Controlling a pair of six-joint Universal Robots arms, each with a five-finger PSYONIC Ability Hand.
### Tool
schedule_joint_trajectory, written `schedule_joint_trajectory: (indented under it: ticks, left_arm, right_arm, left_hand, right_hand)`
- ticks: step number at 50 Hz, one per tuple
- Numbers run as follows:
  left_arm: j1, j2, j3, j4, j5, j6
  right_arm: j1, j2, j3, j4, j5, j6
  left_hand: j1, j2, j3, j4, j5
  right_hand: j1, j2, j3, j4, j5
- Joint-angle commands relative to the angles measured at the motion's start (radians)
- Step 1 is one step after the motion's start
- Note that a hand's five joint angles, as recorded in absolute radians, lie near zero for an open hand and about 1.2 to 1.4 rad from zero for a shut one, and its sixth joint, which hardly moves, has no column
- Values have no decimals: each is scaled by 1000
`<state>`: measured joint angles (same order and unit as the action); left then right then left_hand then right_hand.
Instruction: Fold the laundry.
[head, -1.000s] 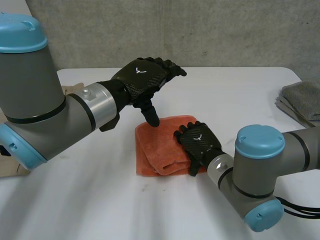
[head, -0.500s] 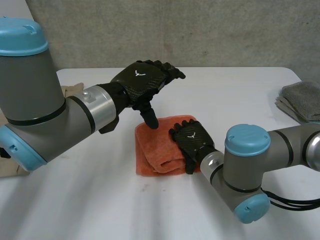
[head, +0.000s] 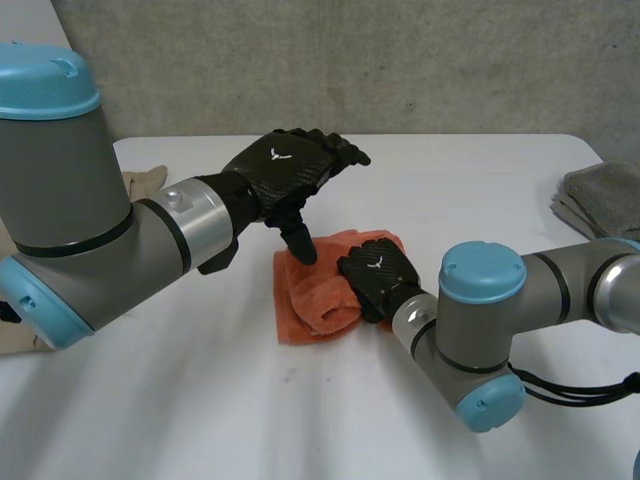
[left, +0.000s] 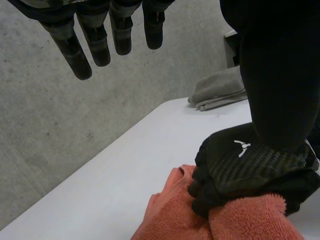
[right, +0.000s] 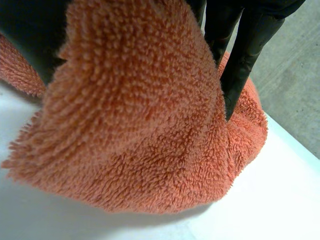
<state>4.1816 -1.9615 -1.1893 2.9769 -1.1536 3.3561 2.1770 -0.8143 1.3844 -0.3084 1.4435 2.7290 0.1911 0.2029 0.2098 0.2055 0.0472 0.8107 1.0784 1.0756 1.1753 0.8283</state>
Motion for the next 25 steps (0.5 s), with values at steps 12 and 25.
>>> schedule_joint_trajectory:
  ticks: [12,25]
  left_arm:
    - [5,39,-20,-1,0,-1]
    - [6,49,-30,2,-1,0]
  right_arm:
    - [-485,-78,30,3,-371,-393]
    - [-667,-23,-232,2,-624,-344]
  left_hand:
    - [43,31,24,29,12]
    - [40,28,21,26,9]
  right_hand:
    - [586,318,321,221,393]
    - [586,318,321,221,393]
